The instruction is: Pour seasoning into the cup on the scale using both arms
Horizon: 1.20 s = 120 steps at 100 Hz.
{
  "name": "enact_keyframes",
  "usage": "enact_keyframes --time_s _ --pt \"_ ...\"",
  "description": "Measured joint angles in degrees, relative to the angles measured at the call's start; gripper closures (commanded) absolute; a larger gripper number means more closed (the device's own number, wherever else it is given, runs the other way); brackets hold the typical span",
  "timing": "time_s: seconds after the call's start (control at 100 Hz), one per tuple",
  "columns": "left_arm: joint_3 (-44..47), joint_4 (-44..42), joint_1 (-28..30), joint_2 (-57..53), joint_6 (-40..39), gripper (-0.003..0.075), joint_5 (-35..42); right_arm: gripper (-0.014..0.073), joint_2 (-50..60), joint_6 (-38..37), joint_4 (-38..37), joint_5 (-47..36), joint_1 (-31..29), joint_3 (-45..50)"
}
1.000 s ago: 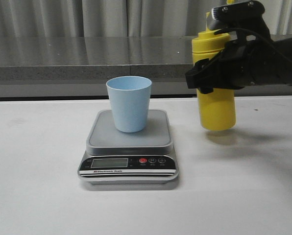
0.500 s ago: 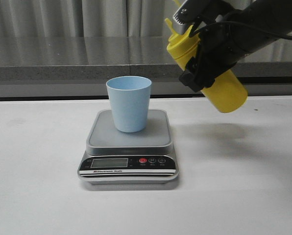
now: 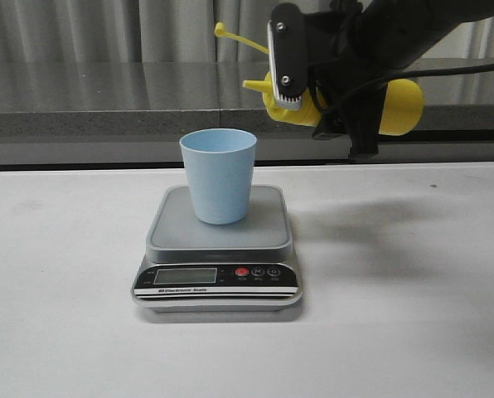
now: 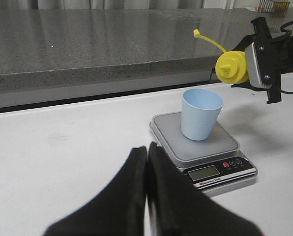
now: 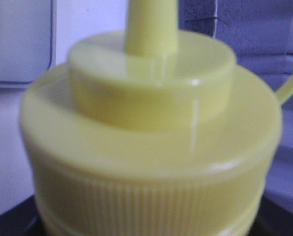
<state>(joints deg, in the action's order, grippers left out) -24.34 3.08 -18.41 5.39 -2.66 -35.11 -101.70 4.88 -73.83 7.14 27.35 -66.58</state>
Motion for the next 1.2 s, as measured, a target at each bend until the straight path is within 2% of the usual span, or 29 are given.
enact_keyframes --time_s 0.22,0.5,0.64,0.94,1.08,1.2 --pt "0.0 0.0 0.0 0.0 0.0 0.0741 0.0 0.0652 -0.2 -2.0 -12.5 4.0 3.3 0.0" --pt "0.0 0.0 0.0 0.0 0.0 0.0741 0.0 0.0652 -0.2 -6.3 -24.1 10.2 6.7 0.0" --pt "0.0 0.0 0.0 0.0 0.0 0.0741 0.0 0.0652 -0.3 -6.3 -26.6 12.5 7.6 0.0" --pt "0.0 0.0 0.0 0.0 0.0 0.0741 0.0 0.0654 -0.3 -7.9 -25.7 14.0 7.9 0.0" --pt "0.0 0.0 0.0 0.0 0.0 0.0741 0.0 0.0653 -0.3 -11.9 -16.6 11.6 7.5 0.0" --pt "0.0 0.0 0.0 0.0 0.0 0.0741 0.0 0.0653 -0.2 -12.9 -4.6 6.8 5.8 0.0"
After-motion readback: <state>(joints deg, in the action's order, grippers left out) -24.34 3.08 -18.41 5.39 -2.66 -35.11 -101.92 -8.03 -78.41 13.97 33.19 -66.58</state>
